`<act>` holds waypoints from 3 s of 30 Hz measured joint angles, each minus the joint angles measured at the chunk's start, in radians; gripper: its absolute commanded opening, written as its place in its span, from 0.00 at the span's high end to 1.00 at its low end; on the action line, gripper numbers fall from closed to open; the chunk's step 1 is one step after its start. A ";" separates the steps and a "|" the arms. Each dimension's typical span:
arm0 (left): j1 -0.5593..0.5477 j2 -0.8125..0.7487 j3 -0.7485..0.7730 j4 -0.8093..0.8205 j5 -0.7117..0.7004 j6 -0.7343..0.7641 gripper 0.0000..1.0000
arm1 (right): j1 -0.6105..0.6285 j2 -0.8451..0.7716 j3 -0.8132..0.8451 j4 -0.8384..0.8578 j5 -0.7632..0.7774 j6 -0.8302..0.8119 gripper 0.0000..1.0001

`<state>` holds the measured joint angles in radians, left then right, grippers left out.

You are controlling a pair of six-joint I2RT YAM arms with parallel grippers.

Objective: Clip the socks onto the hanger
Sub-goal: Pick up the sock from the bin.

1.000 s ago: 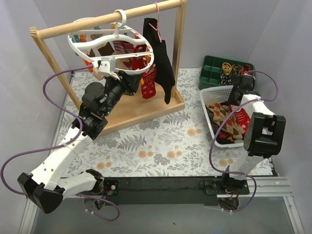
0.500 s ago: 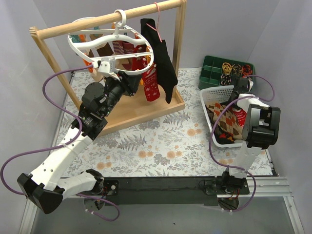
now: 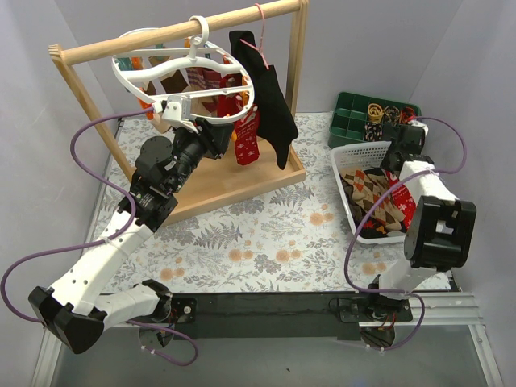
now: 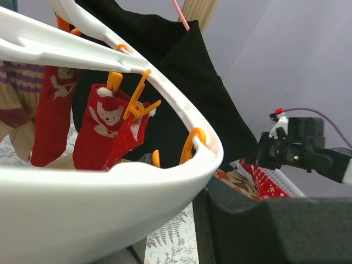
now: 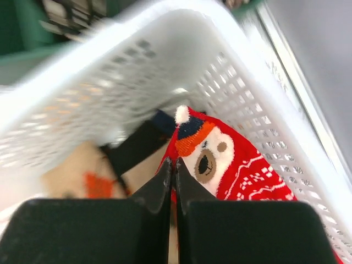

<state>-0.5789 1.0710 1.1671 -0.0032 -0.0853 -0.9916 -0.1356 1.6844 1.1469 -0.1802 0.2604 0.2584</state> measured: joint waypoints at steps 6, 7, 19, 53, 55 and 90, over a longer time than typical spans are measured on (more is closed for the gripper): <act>0.000 0.000 0.000 -0.004 -0.003 0.000 1.00 | 0.022 -0.221 -0.043 -0.037 -0.144 -0.043 0.99; 0.000 -0.001 0.000 -0.005 -0.004 0.000 1.00 | 0.037 -0.259 -0.059 -0.051 -0.167 -0.051 0.99; 0.000 -0.014 0.001 -0.031 -0.005 -0.008 1.00 | 0.268 -0.506 -0.313 -0.201 -0.330 -0.071 0.91; 0.000 -0.019 0.006 -0.053 -0.005 -0.019 1.00 | 0.368 -0.423 -0.183 -0.280 -0.123 -0.240 0.64; 0.000 -0.019 0.006 -0.053 -0.005 -0.019 1.00 | 0.368 -0.421 -0.183 -0.284 -0.097 -0.241 0.66; 0.000 -0.019 0.012 -0.064 -0.006 -0.019 1.00 | 0.373 -0.387 -0.151 -0.293 -0.100 -0.266 0.73</act>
<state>-0.5789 1.0515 1.1790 -0.0677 -0.0917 -1.0107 0.2371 1.2976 0.9955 -0.4732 0.1608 -0.0071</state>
